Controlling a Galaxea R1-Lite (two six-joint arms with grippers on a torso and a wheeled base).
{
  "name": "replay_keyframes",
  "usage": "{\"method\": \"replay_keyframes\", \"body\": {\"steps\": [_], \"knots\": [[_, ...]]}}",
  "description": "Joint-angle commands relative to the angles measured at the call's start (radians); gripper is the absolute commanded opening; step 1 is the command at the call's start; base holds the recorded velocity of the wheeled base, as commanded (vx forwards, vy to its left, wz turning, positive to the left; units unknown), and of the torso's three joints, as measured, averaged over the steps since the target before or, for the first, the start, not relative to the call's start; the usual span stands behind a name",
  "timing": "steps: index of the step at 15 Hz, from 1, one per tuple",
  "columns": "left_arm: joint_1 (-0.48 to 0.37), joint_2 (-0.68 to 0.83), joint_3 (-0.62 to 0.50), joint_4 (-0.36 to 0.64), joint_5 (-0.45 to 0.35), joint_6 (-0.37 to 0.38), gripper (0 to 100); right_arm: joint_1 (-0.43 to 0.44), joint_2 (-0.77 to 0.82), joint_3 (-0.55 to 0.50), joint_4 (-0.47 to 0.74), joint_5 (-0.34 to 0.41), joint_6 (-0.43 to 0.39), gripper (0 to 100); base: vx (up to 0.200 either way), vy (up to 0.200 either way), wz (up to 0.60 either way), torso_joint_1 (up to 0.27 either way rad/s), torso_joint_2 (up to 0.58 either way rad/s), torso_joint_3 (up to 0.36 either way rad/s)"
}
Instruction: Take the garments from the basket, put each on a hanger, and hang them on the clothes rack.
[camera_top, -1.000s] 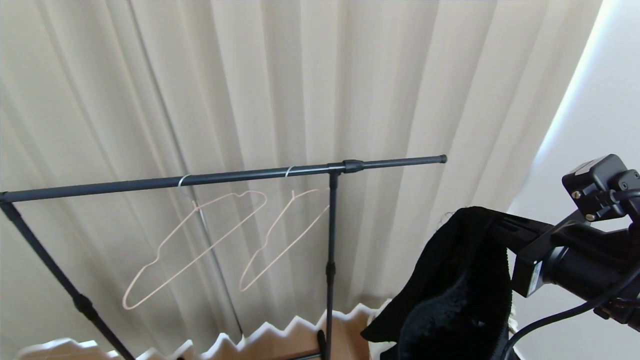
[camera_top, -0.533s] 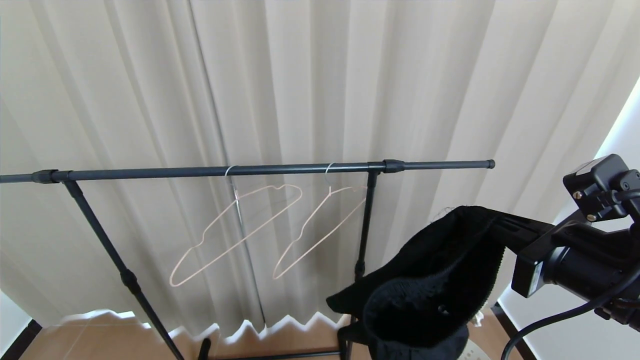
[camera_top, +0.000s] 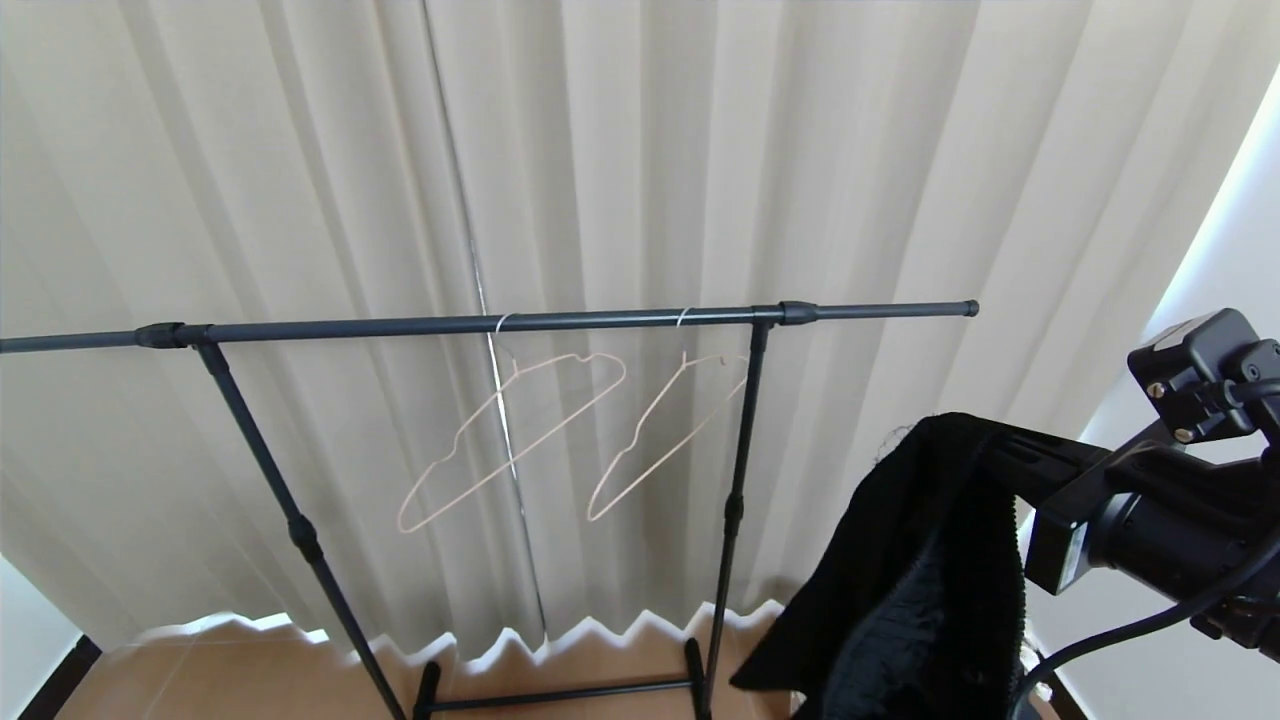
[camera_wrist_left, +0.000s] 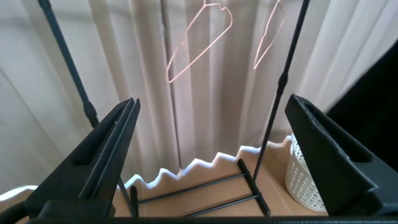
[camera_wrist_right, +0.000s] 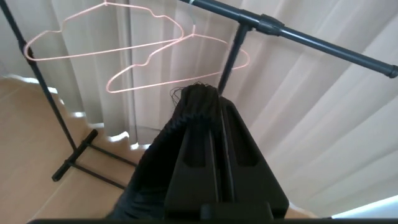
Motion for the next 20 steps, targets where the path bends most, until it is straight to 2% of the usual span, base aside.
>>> {"method": "replay_keyframes", "body": {"steps": [1, 5, 8, 18, 20], "knots": [[0.0, 0.001, 0.0, 0.001, 0.001, 0.0, 100, 0.001, 0.001, 0.0, -0.001, 0.001, -0.001, 0, 0.0, 0.2, 0.0, 0.002, 0.0, -0.002], [0.0, 0.001, 0.0, 0.001, 0.001, 0.002, 100, 0.001, 0.001, 0.003, -0.001, 0.001, -0.001, 0, 0.0, 0.05, 0.0, -0.001, 0.0, 0.001], [0.0, 0.001, 0.0, 0.001, -0.003, 0.003, 100, 0.001, -0.019, 0.003, -0.001, 0.001, -0.002, 0, -0.2, -0.067, 0.0, 0.005, 0.0, 0.004], [0.0, 0.001, 0.002, -0.001, 0.001, 0.008, 100, -0.014, -0.019, 0.023, 0.001, -0.003, -0.03, 0, 0.0, 0.0, 0.0, 0.0, 0.0, 0.0], [0.0, 0.001, 0.002, -0.001, -0.003, 0.011, 100, -0.014, -0.022, 0.024, 0.001, -0.004, -0.06, 0, 0.0, 0.0, 0.0, 0.0, 0.0, 0.0]]}}
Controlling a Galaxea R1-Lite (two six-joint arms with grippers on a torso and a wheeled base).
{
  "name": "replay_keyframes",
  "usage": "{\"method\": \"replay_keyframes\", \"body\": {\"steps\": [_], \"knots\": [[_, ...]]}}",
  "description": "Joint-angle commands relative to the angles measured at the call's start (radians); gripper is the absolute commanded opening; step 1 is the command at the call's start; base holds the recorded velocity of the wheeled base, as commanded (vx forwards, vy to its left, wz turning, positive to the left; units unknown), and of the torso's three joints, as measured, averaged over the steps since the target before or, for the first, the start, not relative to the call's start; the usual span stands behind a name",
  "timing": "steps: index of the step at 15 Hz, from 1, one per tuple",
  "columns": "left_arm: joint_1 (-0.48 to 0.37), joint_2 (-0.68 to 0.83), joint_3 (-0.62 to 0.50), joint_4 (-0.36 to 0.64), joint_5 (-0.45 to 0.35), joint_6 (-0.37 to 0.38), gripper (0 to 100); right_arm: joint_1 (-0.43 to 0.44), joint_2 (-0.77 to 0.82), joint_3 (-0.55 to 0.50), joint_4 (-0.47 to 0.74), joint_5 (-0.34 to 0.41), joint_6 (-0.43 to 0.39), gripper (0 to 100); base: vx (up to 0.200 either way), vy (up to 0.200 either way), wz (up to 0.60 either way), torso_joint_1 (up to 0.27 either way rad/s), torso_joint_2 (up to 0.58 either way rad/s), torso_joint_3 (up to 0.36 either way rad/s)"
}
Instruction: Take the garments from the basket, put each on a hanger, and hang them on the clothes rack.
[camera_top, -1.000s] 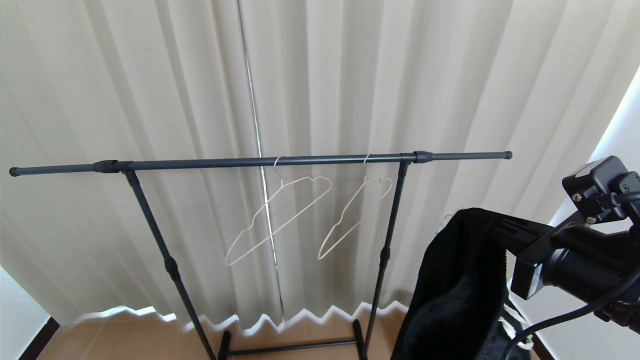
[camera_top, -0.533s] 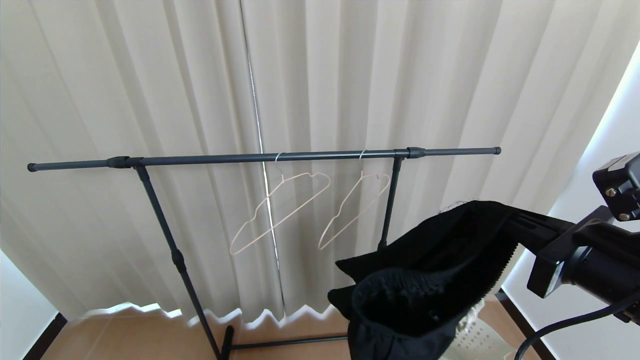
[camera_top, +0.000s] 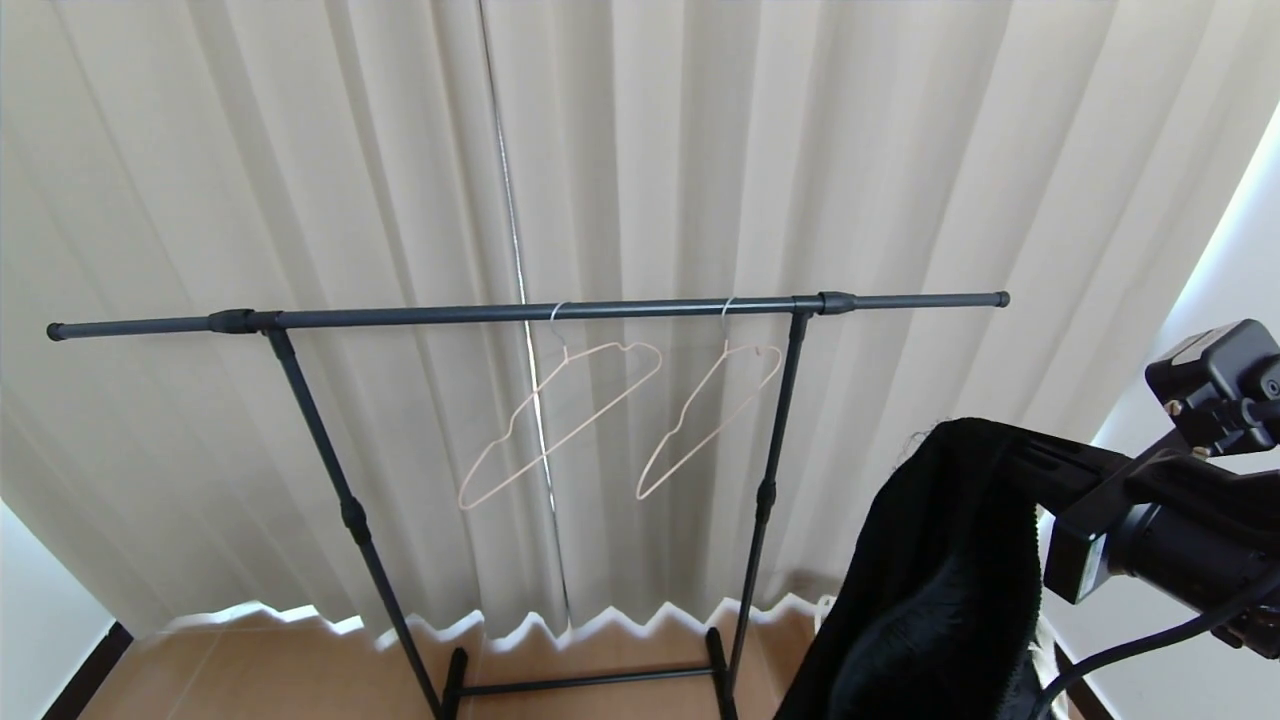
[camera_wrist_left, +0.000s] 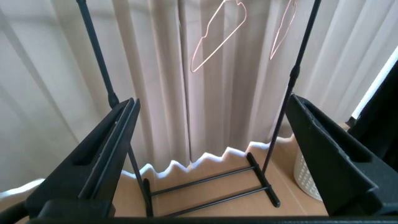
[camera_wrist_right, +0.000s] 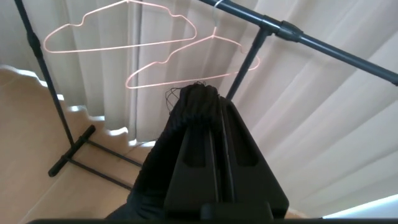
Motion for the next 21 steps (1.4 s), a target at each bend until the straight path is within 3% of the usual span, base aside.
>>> {"method": "replay_keyframes", "body": {"steps": [1, 8, 10, 11, 12, 13, 14, 16, 17, 19, 21], "knots": [[0.0, 0.001, 0.0, 0.002, -0.001, 0.001, 100, 0.0, 0.0, 0.005, 0.0, 0.001, -0.012, 0, 0.0, 0.0, 0.0, 0.0, 0.0, 0.0], [-0.002, 0.032, -0.002, 0.006, -0.005, 0.011, 100, 0.0, 0.022, -0.001, -0.001, -0.004, -0.032, 0, 0.0, 0.0, 0.0, 0.0, 0.0, 0.0], [0.009, 0.136, -0.002, 0.008, -0.001, 0.026, 100, 0.0, 0.027, -0.011, -0.003, -0.001, -0.029, 0, 0.0, 0.0, 0.0, 0.0, 0.0, 0.0], [0.009, 0.181, -0.003, 0.009, 0.001, 0.058, 100, 0.0, 0.03, -0.018, -0.003, 0.002, -0.029, 0, 0.0, 0.0, 0.0, 0.0, 0.0, 0.0], [0.009, 0.294, -0.028, 0.003, -0.005, 0.146, 100, 0.003, 0.034, -0.019, -0.001, 0.008, -0.026, 0, 0.0, 0.0, 0.0, 0.0, 0.0, 0.0], [0.009, 0.343, -0.051, 0.002, -0.013, 0.164, 100, 0.006, 0.045, -0.016, -0.001, 0.008, -0.026, 0, 0.0, 0.0, 0.0, 0.0, 0.0, 0.0], [-0.017, 0.494, -0.138, 0.0, -0.099, 0.159, 100, 0.006, 0.073, -0.011, -0.003, 0.008, -0.014, 0, 0.0, 0.0, 0.0, 0.0, 0.0, 0.0], [-0.058, 0.669, -0.212, -0.001, -0.186, 0.097, 100, 0.006, 0.111, -0.041, -0.004, 0.008, 0.038, 0, 0.0, 0.0, 0.0, 0.0, 0.0, 0.0], [-0.118, 0.771, -0.258, -0.015, -0.205, 0.043, 100, 0.011, 0.137, -0.099, -0.006, 0.01, 0.074, 0, 0.0, 0.0, 0.0, 0.0, 0.0, 0.0], [-0.227, 0.919, -0.326, -0.089, -0.202, -0.049, 100, 0.052, 0.186, -0.168, -0.009, 0.007, 0.155, 0, 0.0, 0.0, 0.0, 0.0, 0.0, 0.0], [-0.38, 1.115, -0.424, -0.142, -0.199, -0.141, 100, 0.052, 0.244, -0.255, -0.009, -0.002, 0.164, 0, 0.0, 0.0, 0.0, 0.0, 0.0, 0.0]]}}
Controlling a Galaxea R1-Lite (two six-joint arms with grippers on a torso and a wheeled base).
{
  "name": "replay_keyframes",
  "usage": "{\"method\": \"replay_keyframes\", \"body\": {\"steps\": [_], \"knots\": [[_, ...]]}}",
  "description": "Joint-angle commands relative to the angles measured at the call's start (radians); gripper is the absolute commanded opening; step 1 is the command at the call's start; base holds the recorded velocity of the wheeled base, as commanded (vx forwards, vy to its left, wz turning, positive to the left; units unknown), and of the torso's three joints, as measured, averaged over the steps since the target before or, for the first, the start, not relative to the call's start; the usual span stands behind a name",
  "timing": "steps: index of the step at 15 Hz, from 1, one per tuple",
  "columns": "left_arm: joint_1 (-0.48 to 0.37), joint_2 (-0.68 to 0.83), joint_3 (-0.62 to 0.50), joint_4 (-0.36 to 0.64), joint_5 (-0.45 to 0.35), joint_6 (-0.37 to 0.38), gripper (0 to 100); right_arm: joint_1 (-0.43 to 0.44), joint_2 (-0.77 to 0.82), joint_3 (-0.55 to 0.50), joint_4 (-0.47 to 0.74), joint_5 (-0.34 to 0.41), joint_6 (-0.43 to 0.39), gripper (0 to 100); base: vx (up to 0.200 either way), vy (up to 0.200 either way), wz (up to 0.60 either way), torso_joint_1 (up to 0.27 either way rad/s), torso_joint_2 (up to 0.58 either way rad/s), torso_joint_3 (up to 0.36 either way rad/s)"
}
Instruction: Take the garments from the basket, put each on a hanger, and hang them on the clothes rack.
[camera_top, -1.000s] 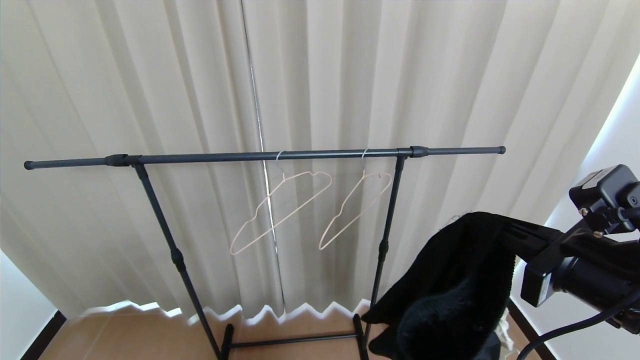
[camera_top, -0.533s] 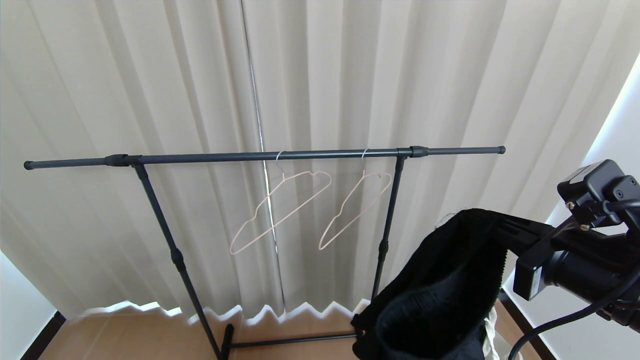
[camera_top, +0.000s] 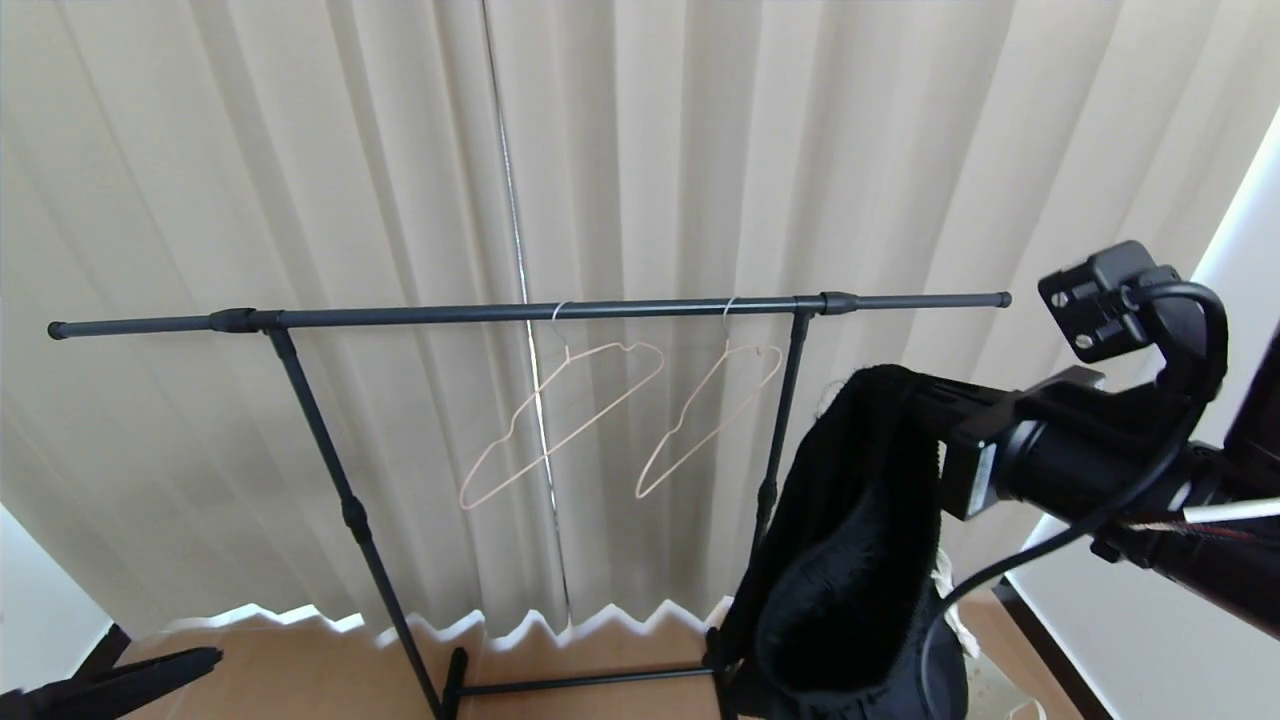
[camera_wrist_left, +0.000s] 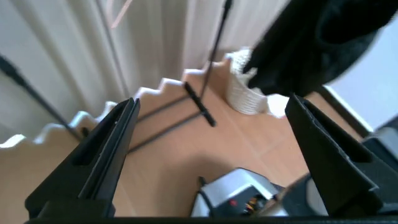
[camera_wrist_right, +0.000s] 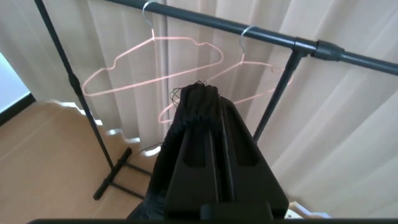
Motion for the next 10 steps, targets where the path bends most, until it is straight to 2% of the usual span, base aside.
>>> {"method": "replay_keyframes", "body": {"steps": [1, 3, 4, 6, 7, 8, 10], "knots": [[-0.247, 0.391, -0.187, -0.062, -0.013, -0.173, 100, 0.006, 0.07, -0.051, -0.003, 0.002, 0.01, 0, 0.0, 0.0, 0.0, 0.0, 0.0, 0.0], [-0.347, 0.559, -0.296, -0.062, 0.039, -0.325, 100, 0.006, 0.099, -0.061, -0.005, -0.008, 0.02, 0, 0.0, 0.0, 0.0, 0.0, 0.0, 0.0], [-0.381, 0.682, -0.356, -0.062, 0.105, -0.389, 100, 0.006, 0.107, -0.064, -0.005, -0.005, 0.031, 0, 0.0, 0.0, 0.0, 0.0, 0.0, 0.0], [-0.424, 0.799, -0.393, -0.068, 0.206, -0.438, 100, 0.008, 0.119, -0.071, -0.011, -0.006, 0.048, 0, 0.0, 0.0, 0.0, 0.0, 0.0, 0.0], [-0.444, 0.845, -0.401, -0.094, 0.231, -0.466, 100, 0.017, 0.129, -0.07, -0.032, -0.009, 0.056, 0, 0.0, 0.0, 0.0, 0.0, 0.0, 0.0], [-0.473, 0.863, -0.404, -0.131, 0.231, -0.52, 100, 0.045, 0.141, -0.067, -0.069, -0.018, 0.062, 0, 0.0, 0.0, 0.0, 0.0, 0.0, 0.0], [-0.5, 0.891, -0.404, -0.166, 0.236, -0.546, 100, 0.078, 0.156, -0.068, -0.086, -0.038, 0.083, 0, 0.0, 0.0, 0.0, 0.0, 0.0, 0.0]]}}
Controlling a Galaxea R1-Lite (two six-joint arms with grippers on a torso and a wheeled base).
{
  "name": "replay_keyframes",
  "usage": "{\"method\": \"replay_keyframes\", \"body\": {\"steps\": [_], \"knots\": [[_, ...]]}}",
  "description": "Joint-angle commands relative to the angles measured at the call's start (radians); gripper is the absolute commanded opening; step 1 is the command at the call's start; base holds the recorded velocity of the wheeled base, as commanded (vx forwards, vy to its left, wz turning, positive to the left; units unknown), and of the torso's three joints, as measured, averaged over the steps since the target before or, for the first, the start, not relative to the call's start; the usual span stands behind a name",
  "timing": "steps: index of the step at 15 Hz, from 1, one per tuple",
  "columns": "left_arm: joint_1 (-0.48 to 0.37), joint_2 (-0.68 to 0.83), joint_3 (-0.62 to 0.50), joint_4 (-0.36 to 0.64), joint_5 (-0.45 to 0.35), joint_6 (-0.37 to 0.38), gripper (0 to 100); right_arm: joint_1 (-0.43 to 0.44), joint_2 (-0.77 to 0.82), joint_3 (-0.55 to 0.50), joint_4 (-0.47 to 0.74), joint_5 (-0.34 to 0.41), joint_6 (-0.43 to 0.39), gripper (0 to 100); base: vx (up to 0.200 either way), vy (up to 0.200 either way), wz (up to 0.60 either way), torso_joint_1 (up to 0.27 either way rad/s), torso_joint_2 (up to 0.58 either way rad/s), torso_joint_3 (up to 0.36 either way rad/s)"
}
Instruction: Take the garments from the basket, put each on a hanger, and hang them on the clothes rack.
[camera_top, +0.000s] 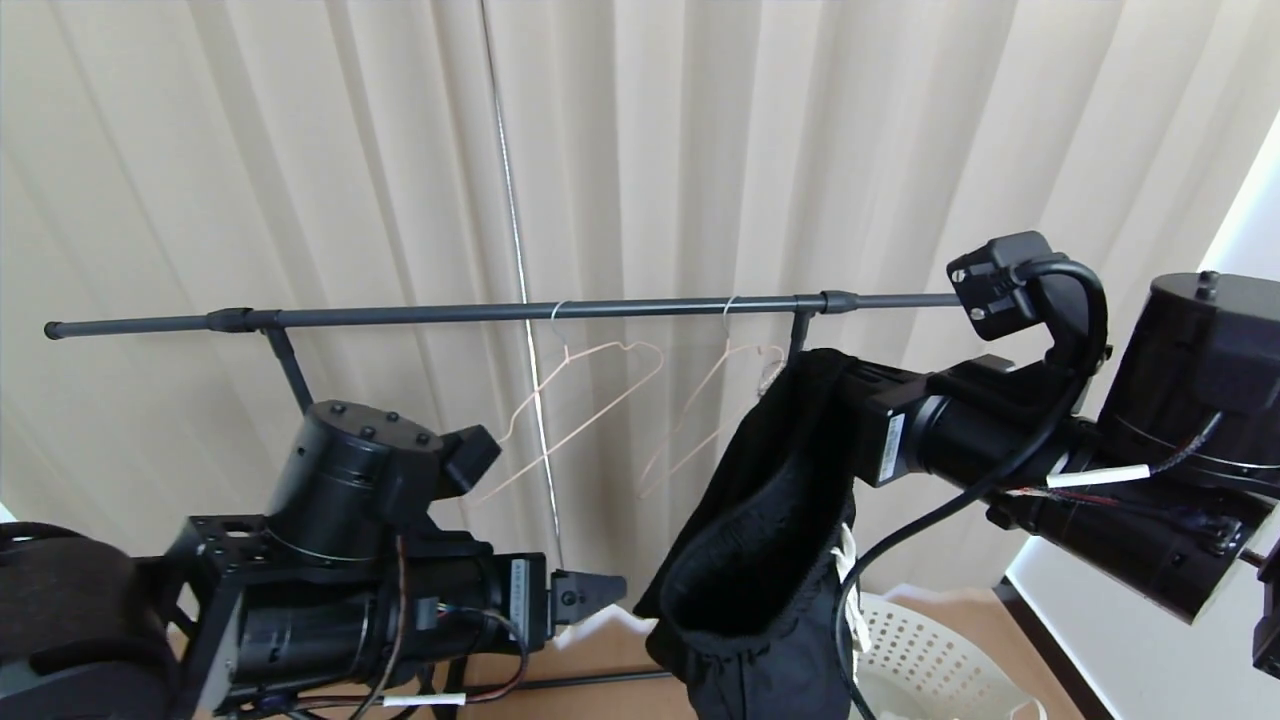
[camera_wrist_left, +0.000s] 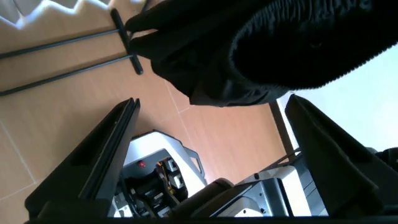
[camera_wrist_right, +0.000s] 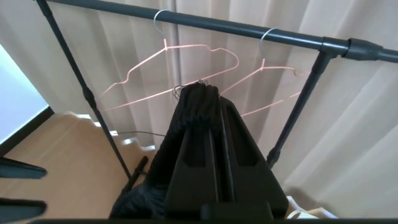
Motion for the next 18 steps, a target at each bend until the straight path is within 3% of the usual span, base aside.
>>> {"method": "replay_keyframes", "body": {"steps": [1, 5, 10, 13, 16, 18], "knots": [[-0.033, 0.097, -0.014, -0.021, 0.0, -0.006, 100, 0.04, 0.033, -0.005, -0.006, -0.019, 0.016, 0, 0.0, 0.0, 0.0, 0.0, 0.0, 0.0], [-0.066, 0.188, -0.092, -0.044, 0.0, -0.018, 100, 0.063, 0.067, -0.005, -0.046, -0.042, 0.028, 0, 0.0, 0.0, 0.0, 0.0, 0.0, 0.0], [-0.123, 0.306, -0.177, -0.035, 0.03, -0.151, 100, 0.063, 0.119, -0.007, -0.129, -0.088, 0.03, 0, 0.0, 0.0, 0.0, 0.0, 0.0, 0.0], [-0.123, 0.32, -0.183, -0.012, 0.06, -0.176, 100, 0.063, 0.117, -0.013, -0.139, -0.09, 0.031, 0, 0.0, 0.0, 0.0, 0.0, 0.0, 0.0], [-0.137, 0.372, -0.255, 0.108, 0.127, -0.279, 100, 0.063, 0.105, -0.023, -0.141, -0.102, 0.045, 0, 0.0, 0.0, 0.0, 0.0, 0.0, 0.0], [-0.141, 0.404, -0.273, 0.132, 0.145, -0.295, 100, 0.063, 0.087, -0.023, -0.141, -0.104, 0.045, 0, 0.0, 0.0, 0.0, 0.0, 0.0, 0.0]]}}
